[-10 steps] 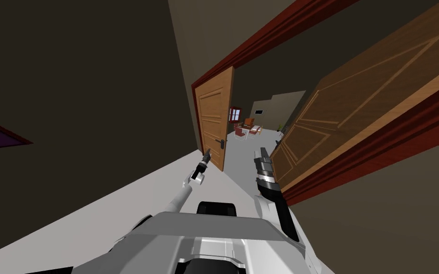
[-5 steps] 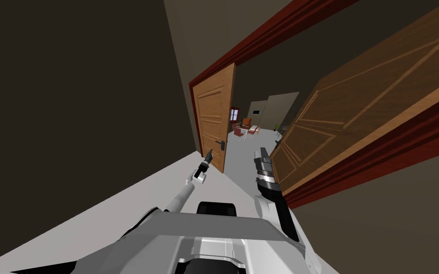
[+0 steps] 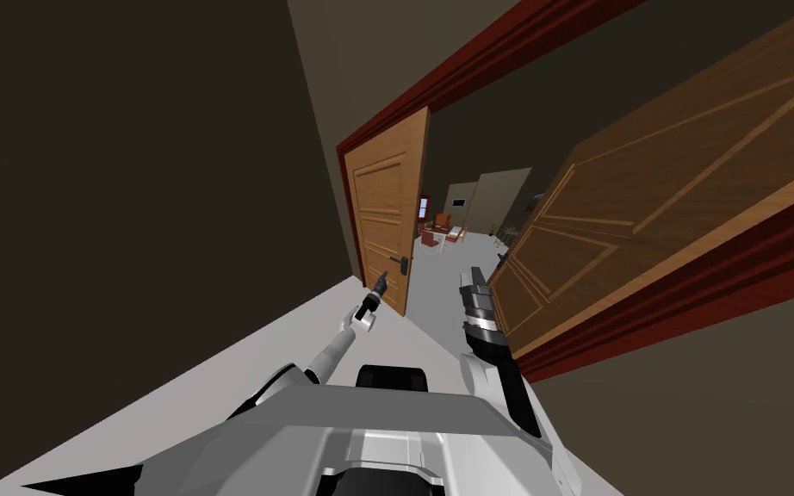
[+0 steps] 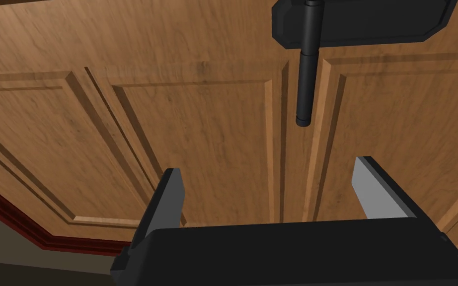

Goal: Push the door open

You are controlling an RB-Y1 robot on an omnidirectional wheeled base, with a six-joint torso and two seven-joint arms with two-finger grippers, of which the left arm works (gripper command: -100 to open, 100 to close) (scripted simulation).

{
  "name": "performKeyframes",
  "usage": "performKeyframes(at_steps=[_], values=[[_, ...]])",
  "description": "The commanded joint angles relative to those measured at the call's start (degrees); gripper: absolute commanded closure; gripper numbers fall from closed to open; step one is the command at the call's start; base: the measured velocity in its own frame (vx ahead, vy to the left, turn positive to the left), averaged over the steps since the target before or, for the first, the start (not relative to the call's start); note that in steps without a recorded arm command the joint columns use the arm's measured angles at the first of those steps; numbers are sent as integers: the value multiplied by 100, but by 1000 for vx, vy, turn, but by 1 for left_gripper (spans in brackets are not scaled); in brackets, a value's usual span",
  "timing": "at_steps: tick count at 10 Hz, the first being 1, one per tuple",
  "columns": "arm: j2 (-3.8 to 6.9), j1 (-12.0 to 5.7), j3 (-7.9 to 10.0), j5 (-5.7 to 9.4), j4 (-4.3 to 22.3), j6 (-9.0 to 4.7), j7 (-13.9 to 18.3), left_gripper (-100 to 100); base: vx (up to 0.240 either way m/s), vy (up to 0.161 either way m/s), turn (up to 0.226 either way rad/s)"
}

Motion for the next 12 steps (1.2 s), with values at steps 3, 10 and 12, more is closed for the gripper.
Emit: performKeyframes(at_steps=[3, 10, 12], values=[[-86, -307, -129, 8, 488, 12, 27, -100, 101, 106, -87], [-285, -795, -328, 20, 1280, 6, 67, -100, 92, 101, -76], [-354, -921, -380, 24, 1485, 5, 77, -100, 99, 115, -60]])
